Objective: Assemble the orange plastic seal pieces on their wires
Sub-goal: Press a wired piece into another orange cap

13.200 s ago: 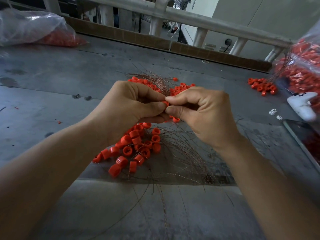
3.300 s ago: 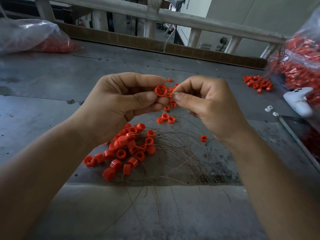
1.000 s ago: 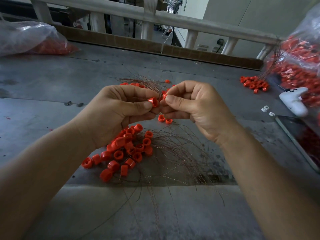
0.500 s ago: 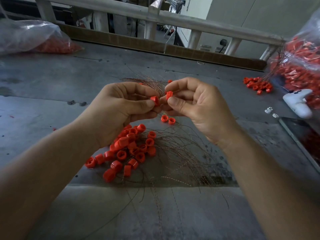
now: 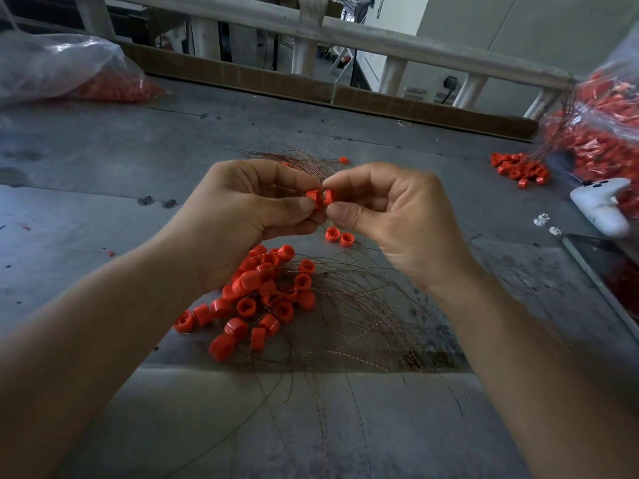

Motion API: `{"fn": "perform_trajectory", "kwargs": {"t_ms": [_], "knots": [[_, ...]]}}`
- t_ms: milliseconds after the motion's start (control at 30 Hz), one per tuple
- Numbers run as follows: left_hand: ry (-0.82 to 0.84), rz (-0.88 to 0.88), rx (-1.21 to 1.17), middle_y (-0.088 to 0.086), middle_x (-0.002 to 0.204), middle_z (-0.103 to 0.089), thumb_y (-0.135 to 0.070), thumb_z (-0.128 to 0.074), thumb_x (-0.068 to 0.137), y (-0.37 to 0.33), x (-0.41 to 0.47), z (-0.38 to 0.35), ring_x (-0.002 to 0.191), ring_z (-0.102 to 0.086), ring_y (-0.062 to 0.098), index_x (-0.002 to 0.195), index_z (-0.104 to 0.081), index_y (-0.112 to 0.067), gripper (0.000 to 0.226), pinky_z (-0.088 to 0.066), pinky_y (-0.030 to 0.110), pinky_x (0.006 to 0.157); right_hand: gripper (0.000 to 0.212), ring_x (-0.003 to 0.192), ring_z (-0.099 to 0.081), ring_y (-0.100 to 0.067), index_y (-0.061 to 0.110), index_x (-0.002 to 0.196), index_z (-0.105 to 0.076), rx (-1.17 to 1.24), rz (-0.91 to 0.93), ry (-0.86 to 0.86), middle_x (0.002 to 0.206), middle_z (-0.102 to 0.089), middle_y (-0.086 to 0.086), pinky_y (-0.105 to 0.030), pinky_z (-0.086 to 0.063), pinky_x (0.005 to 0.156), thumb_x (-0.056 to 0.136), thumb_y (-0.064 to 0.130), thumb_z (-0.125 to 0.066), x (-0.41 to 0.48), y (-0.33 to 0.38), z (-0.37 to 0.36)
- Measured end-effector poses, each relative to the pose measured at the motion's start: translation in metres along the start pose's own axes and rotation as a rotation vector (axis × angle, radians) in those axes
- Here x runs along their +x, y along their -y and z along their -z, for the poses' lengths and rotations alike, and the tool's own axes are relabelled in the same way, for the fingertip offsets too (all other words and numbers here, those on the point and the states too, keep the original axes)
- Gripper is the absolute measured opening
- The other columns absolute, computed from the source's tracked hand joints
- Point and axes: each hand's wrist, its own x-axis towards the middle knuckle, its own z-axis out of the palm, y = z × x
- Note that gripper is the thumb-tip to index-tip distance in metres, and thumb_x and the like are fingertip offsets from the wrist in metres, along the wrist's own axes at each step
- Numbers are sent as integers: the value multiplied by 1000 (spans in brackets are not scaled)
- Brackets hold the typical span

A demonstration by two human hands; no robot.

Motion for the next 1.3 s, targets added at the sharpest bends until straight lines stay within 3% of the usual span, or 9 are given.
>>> {"fn": "perform_trajectory", "kwargs": {"t_ms": [167, 667, 933, 1300], "knots": [[-12, 16, 1, 5, 63, -69, -5, -61, 55, -1, 0, 0, 59, -68, 14, 77, -64, -5, 22, -54, 17, 57, 28, 69, -65, 0, 21, 83, -63, -22, 39, -11, 77, -66, 10, -13, -50, 64, 72, -3, -70, -1, -1, -5], [3, 47, 26, 6, 63, -70, -6, -61, 56, -3, -1, 1, 61, -69, 14, 78, -65, -5, 22, -53, 16, 56, 26, 70, -67, -5, 20, 90, -65, -96, 74, -71, 77, -66, 10, -15, -53, 63, 71, 3, -72, -4, -2, -8], [13, 58, 19, 7, 64, -70, -6, -62, 56, -4, -3, 2, 61, -69, 14, 77, -65, -6, 21, -53, 16, 56, 25, 67, -66, -4, 23, 83, -64, -84, 73, -55, 76, -66, 8, -15, -51, 61, 71, 3, -72, -3, -2, -7], [26, 54, 23, 7, 64, -70, -6, -60, 57, -3, -5, -2, 60, -68, 13, 76, -64, -5, 19, -53, 16, 54, 20, 69, -65, -4, 5, 88, -71, -243, 167, -120, 75, -65, 8, -17, -53, 64, 68, 7, -76, -6, -2, -5]]}}
